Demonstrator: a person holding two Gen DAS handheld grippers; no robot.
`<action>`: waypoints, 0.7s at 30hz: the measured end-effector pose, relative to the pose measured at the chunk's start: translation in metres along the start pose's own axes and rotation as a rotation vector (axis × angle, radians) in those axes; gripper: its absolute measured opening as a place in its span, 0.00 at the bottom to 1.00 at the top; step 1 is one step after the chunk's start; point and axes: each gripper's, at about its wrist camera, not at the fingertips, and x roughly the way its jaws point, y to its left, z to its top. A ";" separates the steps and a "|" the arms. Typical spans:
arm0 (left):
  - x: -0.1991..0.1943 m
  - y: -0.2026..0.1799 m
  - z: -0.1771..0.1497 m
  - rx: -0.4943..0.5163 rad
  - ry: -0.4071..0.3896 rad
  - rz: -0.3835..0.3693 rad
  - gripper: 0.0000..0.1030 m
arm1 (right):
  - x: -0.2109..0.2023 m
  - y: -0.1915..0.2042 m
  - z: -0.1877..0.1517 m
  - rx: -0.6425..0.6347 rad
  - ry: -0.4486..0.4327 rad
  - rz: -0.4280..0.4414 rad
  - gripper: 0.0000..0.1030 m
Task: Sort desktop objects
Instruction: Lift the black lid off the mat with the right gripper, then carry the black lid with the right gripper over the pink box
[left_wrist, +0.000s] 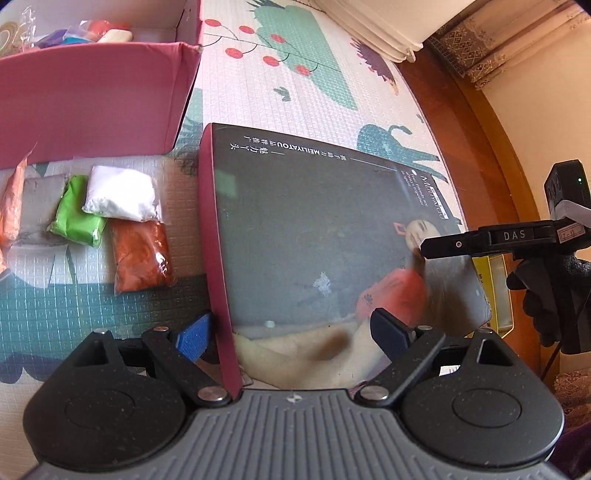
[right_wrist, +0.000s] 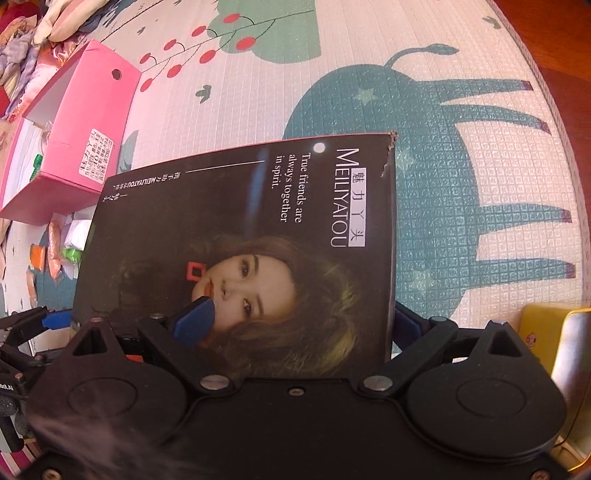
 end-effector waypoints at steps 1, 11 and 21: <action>-0.002 -0.002 0.002 0.004 -0.003 -0.006 0.88 | -0.007 0.002 0.000 -0.010 -0.009 -0.006 0.95; -0.039 -0.023 0.021 0.051 -0.083 -0.058 0.88 | -0.074 0.021 0.001 -0.057 -0.084 -0.043 0.96; -0.088 -0.038 0.037 0.105 -0.193 -0.092 0.88 | -0.136 0.054 0.004 -0.162 -0.154 -0.076 0.96</action>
